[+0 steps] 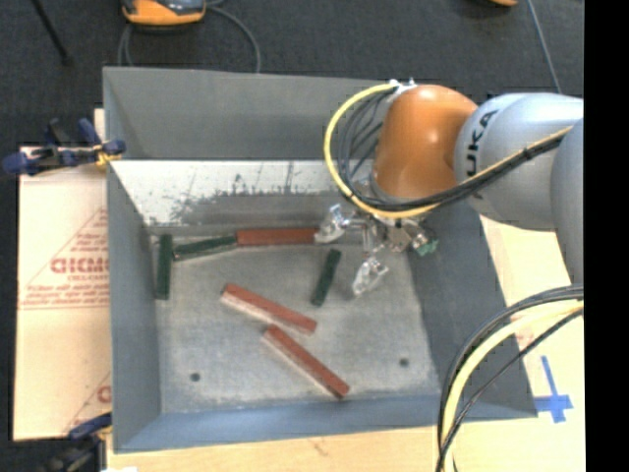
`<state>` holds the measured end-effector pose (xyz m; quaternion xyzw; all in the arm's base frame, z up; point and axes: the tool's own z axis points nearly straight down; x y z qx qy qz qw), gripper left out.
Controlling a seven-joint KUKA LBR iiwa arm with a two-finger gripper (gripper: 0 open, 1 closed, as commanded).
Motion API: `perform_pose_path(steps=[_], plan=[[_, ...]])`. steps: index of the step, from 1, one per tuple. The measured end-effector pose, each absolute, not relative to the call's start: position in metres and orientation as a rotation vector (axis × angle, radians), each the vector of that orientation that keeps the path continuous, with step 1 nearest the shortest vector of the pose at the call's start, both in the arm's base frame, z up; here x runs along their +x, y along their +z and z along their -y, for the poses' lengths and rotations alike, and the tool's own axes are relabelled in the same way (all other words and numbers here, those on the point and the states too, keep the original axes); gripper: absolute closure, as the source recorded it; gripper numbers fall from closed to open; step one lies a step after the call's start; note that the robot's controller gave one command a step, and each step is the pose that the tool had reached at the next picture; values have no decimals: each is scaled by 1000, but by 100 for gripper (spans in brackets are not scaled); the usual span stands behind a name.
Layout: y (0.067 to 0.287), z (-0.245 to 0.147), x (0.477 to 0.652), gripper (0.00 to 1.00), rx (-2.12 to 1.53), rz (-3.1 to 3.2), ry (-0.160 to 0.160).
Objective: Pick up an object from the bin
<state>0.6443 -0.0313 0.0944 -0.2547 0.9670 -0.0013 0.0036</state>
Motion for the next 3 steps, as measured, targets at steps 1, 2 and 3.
perform_pose_path(steps=[1, 2, 3], plan=[[77, 24, 636, 0, -923, -2991, -10], [81, 31, 645, 100, -1056, -2961, -5], [81, 31, 645, 100, -1055, -2961, -5]])
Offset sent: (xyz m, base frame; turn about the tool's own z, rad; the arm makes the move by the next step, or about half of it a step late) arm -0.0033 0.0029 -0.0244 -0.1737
